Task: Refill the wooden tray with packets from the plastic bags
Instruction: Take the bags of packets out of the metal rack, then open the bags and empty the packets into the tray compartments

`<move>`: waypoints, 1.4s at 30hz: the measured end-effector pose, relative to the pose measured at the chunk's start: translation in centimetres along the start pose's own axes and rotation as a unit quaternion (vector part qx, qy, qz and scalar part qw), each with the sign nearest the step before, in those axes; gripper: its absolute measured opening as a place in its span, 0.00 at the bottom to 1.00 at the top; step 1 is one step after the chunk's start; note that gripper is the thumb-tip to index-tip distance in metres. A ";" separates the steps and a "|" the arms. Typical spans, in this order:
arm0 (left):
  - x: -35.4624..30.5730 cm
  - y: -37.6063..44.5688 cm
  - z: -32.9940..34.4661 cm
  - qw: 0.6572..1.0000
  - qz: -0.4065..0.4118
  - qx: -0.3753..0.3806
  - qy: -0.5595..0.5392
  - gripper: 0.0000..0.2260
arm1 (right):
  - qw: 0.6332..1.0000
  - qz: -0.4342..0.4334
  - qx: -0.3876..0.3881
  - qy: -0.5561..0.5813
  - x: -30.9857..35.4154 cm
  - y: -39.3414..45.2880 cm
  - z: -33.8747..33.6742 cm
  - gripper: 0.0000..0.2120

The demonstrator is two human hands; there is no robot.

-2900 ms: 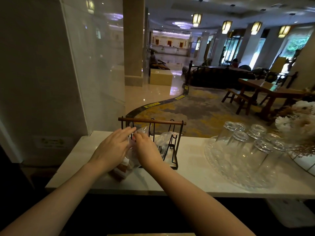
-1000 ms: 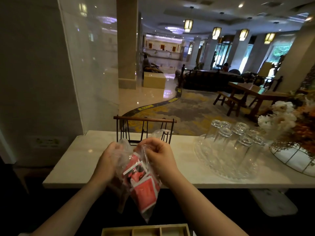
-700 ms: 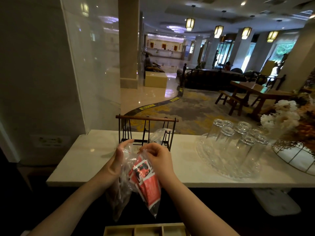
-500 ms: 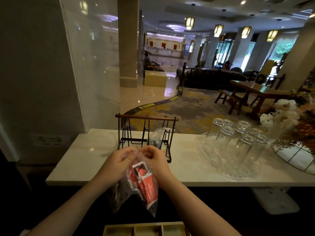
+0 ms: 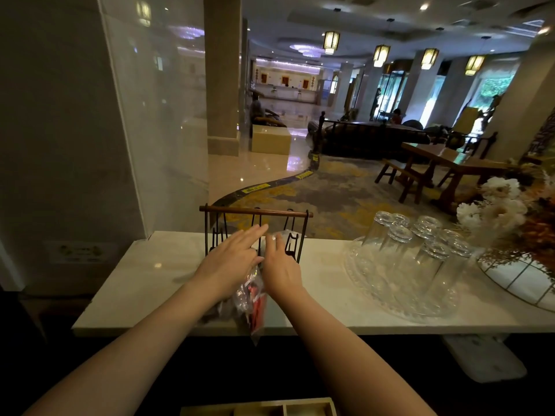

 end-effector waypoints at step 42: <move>-4.2 -14.7 1.2 0.951 -0.083 -0.124 -0.270 0.18 | 0.835 0.033 -0.117 0.536 -6.2 -18.8 -4.2 0.09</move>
Point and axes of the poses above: each hand's wrist, its own y-axis towards the middle knuckle, its own z-axis out of the palm, x = y × z, the point moved 5 cm from there along y, towards the middle knuckle, and after that the axes turned 14 degrees about y, right-handed, at the moved point
